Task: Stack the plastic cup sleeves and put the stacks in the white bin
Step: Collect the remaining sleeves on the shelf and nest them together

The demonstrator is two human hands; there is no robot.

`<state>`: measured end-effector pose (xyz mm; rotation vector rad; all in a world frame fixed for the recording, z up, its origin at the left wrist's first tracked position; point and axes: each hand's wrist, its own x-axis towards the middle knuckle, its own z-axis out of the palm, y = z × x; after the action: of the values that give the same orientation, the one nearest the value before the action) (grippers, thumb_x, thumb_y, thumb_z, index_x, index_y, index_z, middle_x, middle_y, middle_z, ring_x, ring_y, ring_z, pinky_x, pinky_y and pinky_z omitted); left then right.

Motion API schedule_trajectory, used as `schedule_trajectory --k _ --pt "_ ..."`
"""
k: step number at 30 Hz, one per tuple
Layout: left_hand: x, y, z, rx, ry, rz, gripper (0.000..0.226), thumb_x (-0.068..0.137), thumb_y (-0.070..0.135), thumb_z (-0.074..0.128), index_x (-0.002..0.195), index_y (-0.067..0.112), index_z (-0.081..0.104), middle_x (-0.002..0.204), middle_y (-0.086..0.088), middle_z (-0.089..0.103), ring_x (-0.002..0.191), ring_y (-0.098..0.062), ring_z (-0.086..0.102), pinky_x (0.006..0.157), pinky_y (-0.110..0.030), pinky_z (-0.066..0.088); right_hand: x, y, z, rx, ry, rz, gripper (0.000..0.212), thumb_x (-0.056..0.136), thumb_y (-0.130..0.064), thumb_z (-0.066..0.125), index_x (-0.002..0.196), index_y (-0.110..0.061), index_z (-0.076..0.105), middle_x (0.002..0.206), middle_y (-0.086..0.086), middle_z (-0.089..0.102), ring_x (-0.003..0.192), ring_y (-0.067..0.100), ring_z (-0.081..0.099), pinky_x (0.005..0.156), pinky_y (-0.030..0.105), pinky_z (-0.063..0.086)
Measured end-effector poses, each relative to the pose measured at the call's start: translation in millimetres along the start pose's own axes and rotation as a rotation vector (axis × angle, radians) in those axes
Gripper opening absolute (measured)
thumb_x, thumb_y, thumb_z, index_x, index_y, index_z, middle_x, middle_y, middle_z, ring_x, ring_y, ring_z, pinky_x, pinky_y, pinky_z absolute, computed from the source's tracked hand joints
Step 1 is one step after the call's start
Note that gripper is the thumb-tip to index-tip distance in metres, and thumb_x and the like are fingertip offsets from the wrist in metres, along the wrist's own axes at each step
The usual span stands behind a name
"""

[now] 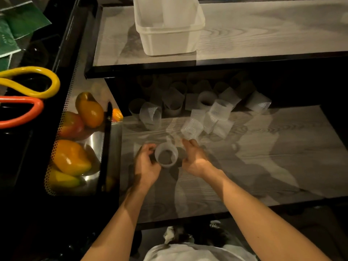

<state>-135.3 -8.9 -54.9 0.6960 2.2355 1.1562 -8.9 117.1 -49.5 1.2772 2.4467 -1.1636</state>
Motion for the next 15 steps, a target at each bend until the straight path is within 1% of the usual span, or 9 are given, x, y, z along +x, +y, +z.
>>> schedule_trajectory --k 2,4,5,7,8,10,11,13,15 --pt "6.0 5.1 1.3 0.033 0.079 -0.038 0.042 0.081 -0.003 0.071 0.108 0.027 0.059 0.105 0.008 0.064 0.106 -0.014 0.064 0.084 -0.031 0.057 4.6 6.8 -5.0 0.298 0.168 0.145 0.055 0.090 -0.006 0.063 0.141 -0.018 0.046 0.133 0.008 0.050 0.123 0.030 0.056 0.103 0.039 0.049" --pt "13.3 16.7 3.3 0.091 0.067 -0.019 0.040 0.086 -0.002 0.066 0.119 0.020 0.061 0.117 0.000 0.065 0.107 -0.012 0.061 0.079 -0.020 0.050 11.2 10.6 -13.4 0.527 0.313 0.313 0.045 0.094 -0.015 0.065 0.136 -0.019 0.049 0.124 0.005 0.059 0.121 0.028 0.058 0.105 0.040 0.047" --pt "17.7 24.9 5.2 0.119 0.021 0.004 0.043 0.087 -0.002 0.064 0.124 0.020 0.059 0.122 -0.001 0.064 0.109 -0.011 0.060 0.080 -0.019 0.050 14.2 11.5 -17.6 0.582 0.347 0.357 0.045 0.097 -0.019 0.063 0.139 -0.020 0.046 0.126 0.004 0.059 0.121 0.026 0.058 0.105 0.039 0.047" --pt "28.9 44.2 13.1 0.191 -0.094 0.062 0.048 0.089 0.001 0.061 0.133 0.020 0.054 0.126 -0.002 0.062 0.115 -0.016 0.060 0.093 -0.029 0.054 18.1 13.5 -25.2 0.681 0.377 0.374 0.054 0.100 -0.026 0.060 0.149 -0.022 0.037 0.133 0.004 0.058 0.116 0.024 0.061 0.101 0.041 0.050" --pt "35.0 53.6 18.5 0.232 -0.143 0.080 0.049 0.090 0.004 0.061 0.136 0.021 0.052 0.128 -0.003 0.062 0.118 -0.020 0.060 0.098 -0.034 0.052 20.5 15.3 -27.5 0.711 0.385 0.377 0.057 0.100 -0.030 0.060 0.150 -0.023 0.034 0.131 0.003 0.059 0.105 0.021 0.065 0.092 0.040 0.055" --pt "44.5 71.6 29.0 0.271 -0.239 0.056 0.054 0.093 0.010 0.057 0.144 0.023 0.046 0.137 -0.004 0.058 0.124 -0.025 0.057 0.103 -0.036 0.048 26.9 17.5 -28.8 0.750 0.385 0.406 0.053 0.099 -0.035 0.062 0.144 -0.020 0.040 0.114 0.002 0.064 0.078 0.015 0.064 0.071 0.037 0.060" --pt "48.6 77.9 33.6 0.265 -0.290 0.024 0.057 0.094 0.010 0.055 0.148 0.023 0.042 0.142 -0.005 0.054 0.128 -0.027 0.055 0.105 -0.037 0.046 29.8 17.9 -28.4 0.767 0.388 0.429 0.047 0.098 -0.034 0.063 0.137 -0.016 0.044 0.103 0.002 0.066 0.070 0.015 0.063 0.068 0.040 0.061" --pt "54.1 84.5 40.3 0.258 -0.383 -0.007 0.060 0.096 0.007 0.051 0.151 0.023 0.035 0.150 -0.005 0.047 0.134 -0.027 0.049 0.107 -0.036 0.041 35.4 17.1 -26.8 0.774 0.397 0.460 0.032 0.096 -0.030 0.065 0.119 -0.013 0.050 0.097 0.009 0.068 0.063 0.020 0.064 0.064 0.043 0.062" --pt "57.4 86.6 43.5 0.291 -0.434 0.012 0.057 0.096 0.007 0.050 0.150 0.022 0.037 0.147 -0.004 0.049 0.135 -0.025 0.047 0.100 -0.031 0.038 38.1 15.2 -24.4 0.834 0.384 0.464 0.025 0.096 -0.024 0.066 0.112 -0.010 0.052 0.103 0.016 0.068 0.071 0.025 0.067 0.046 0.031 0.055"
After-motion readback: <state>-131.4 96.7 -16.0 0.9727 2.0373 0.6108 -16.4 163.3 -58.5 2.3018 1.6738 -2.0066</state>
